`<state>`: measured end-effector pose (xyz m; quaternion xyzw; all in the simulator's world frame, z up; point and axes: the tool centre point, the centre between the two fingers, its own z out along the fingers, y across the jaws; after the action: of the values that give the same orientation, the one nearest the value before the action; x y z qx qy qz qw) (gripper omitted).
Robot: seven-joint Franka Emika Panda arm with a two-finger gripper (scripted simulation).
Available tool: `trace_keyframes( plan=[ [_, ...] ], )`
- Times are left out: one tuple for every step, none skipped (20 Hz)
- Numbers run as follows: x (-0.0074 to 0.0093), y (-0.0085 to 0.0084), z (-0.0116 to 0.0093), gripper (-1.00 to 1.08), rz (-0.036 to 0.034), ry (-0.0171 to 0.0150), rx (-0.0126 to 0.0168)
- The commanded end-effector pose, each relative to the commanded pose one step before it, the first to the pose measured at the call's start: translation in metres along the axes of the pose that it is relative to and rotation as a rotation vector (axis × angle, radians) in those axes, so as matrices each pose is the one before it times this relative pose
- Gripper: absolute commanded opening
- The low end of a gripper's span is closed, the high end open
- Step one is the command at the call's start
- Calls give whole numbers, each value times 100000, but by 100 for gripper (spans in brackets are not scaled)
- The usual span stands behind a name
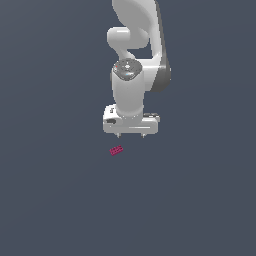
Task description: Pick up the object and move it to a goal position.
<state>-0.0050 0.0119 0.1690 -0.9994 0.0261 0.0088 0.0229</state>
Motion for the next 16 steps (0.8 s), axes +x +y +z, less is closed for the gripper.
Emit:
trace_keyframes(
  plan=[
    [0, 1, 0, 100, 0, 0, 0],
    [-25, -7, -20, 100, 58, -36, 10],
    [-64, 19, -37, 100, 234, -141, 41],
    [-110, 13, -71, 100, 357, -213, 62],
    [-152, 20, -95, 100, 504, -295, 85],
    [-189, 27, -115, 100, 642, -367, 103],
    [-172, 28, -100, 100, 613, -335, 92],
    [-127, 22, -70, 100, 480, -246, 66],
    [-81, 18, -40, 100, 341, -157, 42],
    [-36, 8, -14, 100, 182, -68, 19],
    [3, -13, 9, 100, 0, 0, 0],
    [29, 11, 9, 100, -105, 55, -14],
    [17, -19, -10, 100, -255, 41, -15],
    [1, -3, -12, 100, -120, 2, -3],
    [-6, -19, -2, 100, 0, 0, 0],
    [2, 30, 22, 100, 229, -10, 8]
  ],
)
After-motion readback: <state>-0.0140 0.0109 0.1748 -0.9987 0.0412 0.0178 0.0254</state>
